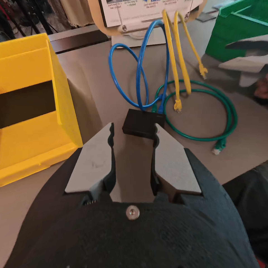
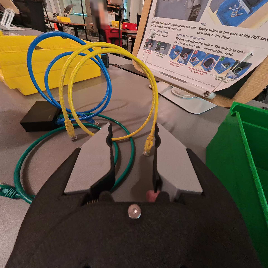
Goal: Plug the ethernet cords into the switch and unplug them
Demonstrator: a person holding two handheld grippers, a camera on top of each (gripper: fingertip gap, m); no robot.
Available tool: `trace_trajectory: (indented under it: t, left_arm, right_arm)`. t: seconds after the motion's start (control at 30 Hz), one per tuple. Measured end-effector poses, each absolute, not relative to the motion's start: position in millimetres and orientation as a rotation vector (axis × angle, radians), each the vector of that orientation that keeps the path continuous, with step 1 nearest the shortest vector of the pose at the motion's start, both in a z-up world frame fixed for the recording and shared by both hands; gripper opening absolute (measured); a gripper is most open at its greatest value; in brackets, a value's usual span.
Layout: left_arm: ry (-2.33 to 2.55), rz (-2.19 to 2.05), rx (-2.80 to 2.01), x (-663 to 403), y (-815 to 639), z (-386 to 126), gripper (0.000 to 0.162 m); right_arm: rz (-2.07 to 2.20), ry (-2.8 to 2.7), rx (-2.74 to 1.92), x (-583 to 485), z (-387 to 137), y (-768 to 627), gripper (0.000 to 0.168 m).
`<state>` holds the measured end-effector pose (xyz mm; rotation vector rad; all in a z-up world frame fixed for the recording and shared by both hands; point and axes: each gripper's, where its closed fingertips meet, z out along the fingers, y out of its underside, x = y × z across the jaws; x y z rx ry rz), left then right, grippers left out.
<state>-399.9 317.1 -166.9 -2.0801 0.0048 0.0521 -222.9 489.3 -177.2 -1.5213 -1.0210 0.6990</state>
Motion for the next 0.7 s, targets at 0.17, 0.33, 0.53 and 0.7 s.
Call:
trace_trajectory:
  t: [0.17, 0.33, 0.53, 0.7]
  left_arm:
    - [-0.057, -0.029, -2.121, -401, 312, -171, 0.040]
    - [-0.112, -0.029, -2.137, -415, 322, -173, 0.032]
    - [-0.076, -0.236, -2.227, -395, 340, -215, 0.077]
    - [0.000, -0.157, -2.253, -393, 356, -233, 0.093]
  right_arm:
    - [0.690, -1.030, -1.514, -223, -177, 488, 0.055]
    - [0.699, -1.024, -1.511, -222, -176, 488, 0.055]
    - [0.696, -1.032, -1.511, -223, -177, 487, 0.055]
    - [0.684, -1.043, -1.509, -224, -178, 487, 0.054]
